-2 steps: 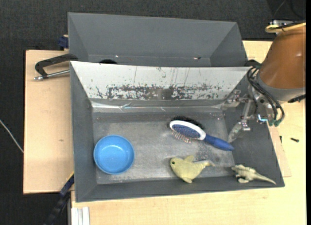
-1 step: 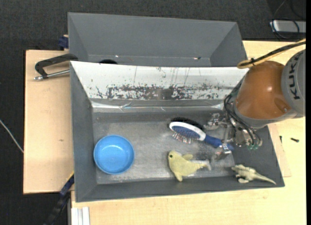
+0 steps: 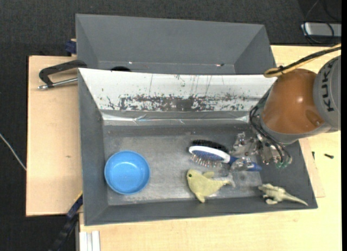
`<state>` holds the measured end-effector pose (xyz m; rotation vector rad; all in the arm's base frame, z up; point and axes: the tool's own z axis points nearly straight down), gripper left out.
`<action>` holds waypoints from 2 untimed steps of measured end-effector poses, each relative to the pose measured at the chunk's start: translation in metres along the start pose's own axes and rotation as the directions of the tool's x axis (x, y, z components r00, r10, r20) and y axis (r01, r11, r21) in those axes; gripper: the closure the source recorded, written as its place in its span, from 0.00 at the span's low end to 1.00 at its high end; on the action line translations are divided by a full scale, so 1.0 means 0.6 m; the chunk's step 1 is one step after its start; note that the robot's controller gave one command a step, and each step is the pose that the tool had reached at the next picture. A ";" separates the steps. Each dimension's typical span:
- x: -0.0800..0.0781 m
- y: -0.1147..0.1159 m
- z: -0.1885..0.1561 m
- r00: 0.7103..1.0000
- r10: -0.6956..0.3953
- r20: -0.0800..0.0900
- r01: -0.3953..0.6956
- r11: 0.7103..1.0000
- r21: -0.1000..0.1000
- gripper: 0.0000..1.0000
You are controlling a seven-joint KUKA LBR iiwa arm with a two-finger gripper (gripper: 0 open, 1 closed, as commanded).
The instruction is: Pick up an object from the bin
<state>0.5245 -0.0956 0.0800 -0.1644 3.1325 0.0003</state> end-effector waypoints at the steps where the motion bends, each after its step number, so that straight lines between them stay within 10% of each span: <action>1: -0.023 -0.047 -0.157 1.000 -0.027 0.008 0.027 1.000 0.005 1.00; 2: -0.016 -0.033 -0.303 1.000 0.016 0.009 -0.016 1.000 0.003 1.00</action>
Offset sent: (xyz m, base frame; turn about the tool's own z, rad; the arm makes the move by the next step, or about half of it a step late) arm 0.0128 -0.0254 0.0893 -0.0296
